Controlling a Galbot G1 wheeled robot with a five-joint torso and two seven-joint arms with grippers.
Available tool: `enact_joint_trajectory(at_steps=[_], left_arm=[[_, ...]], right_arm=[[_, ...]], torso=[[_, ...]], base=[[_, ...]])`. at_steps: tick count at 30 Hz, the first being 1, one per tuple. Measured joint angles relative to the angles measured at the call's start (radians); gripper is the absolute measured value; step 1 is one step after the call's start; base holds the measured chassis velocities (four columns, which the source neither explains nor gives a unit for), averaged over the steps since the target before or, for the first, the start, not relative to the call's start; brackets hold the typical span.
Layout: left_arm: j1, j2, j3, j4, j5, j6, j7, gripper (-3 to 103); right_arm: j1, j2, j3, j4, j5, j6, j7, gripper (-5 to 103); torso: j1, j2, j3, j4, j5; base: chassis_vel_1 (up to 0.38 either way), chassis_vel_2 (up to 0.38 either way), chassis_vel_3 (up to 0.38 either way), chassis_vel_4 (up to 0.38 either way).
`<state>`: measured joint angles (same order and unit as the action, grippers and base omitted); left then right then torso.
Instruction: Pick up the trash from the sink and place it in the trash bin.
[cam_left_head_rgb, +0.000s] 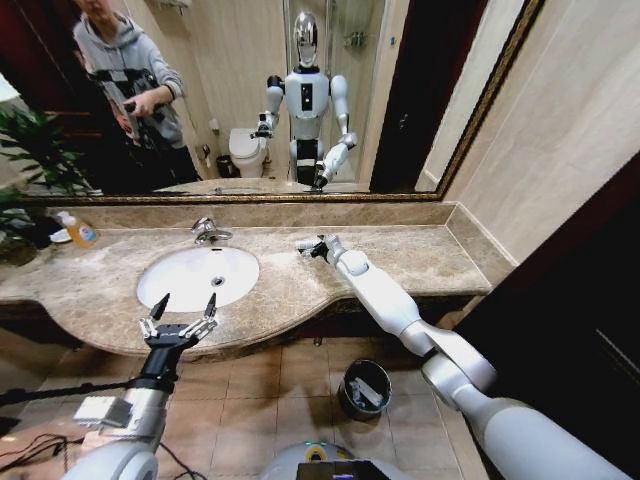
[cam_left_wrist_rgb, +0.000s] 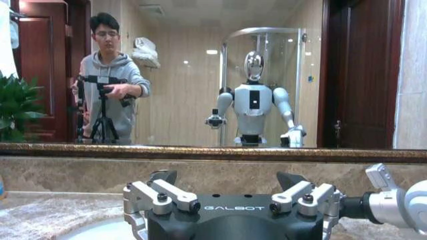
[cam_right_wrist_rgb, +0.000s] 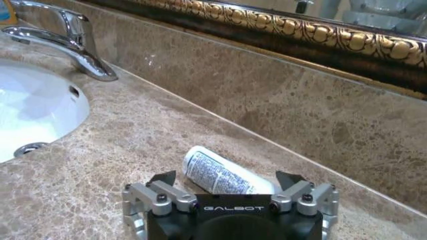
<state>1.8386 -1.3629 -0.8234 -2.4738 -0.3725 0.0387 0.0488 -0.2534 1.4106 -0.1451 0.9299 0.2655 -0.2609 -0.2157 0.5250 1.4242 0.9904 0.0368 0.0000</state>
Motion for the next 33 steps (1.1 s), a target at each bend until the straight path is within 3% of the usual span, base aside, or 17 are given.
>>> enact_joint_trajectory(at_steps=[5, 9, 15, 20, 30, 33], left_arm=[[0.000, 0.000, 0.000, 0.000, 0.000, 0.000, 0.000, 100], [0.000, 0.000, 0.000, 0.000, 0.000, 0.000, 0.000, 100], [0.000, 0.000, 0.000, 0.000, 0.000, 0.000, 0.000, 100], [0.000, 0.000, 0.000, 0.000, 0.000, 0.000, 0.000, 100], [0.000, 0.000, 0.000, 0.000, 0.000, 0.000, 0.000, 100], [0.000, 0.000, 0.000, 0.000, 0.000, 0.000, 0.000, 100]], right_arm=[[0.006, -0.002, -0.003, -0.012, -0.003, -0.001, -0.009, 88], [0.013, -0.006, -0.002, -0.029, -0.030, -0.003, -0.030, 66], [0.008, -0.027, 0.007, -0.021, -0.076, -0.003, -0.067, 50], [-0.009, -0.056, 0.006, 0.019, -0.071, -0.014, -0.068, 30], [-0.045, -0.106, 0.016, 0.099, -0.020, -0.038, -0.038, 25], [-0.087, -0.151, 0.035, 0.193, 0.012, -0.063, -0.018, 25]], torso=[[0.000, 0.000, 0.000, 0.0000, -0.0001], [0.000, 0.000, 0.000, -0.0001, -0.0001], [0.000, 0.000, 0.000, 0.0001, -0.0001], [0.000, 0.000, 0.000, 0.0000, 0.0001], [0.000, 0.000, 0.000, 0.0001, 0.0001], [0.000, 0.000, 0.000, 0.0000, 0.0000]], base=[[0.000, 0.000, 0.000, 0.000], [0.000, 0.000, 0.000, 0.000], [0.000, 0.000, 0.000, 0.000], [0.000, 0.000, 0.000, 0.000], [0.000, 0.000, 0.000, 0.000], [0.000, 0.000, 0.000, 0.000]])
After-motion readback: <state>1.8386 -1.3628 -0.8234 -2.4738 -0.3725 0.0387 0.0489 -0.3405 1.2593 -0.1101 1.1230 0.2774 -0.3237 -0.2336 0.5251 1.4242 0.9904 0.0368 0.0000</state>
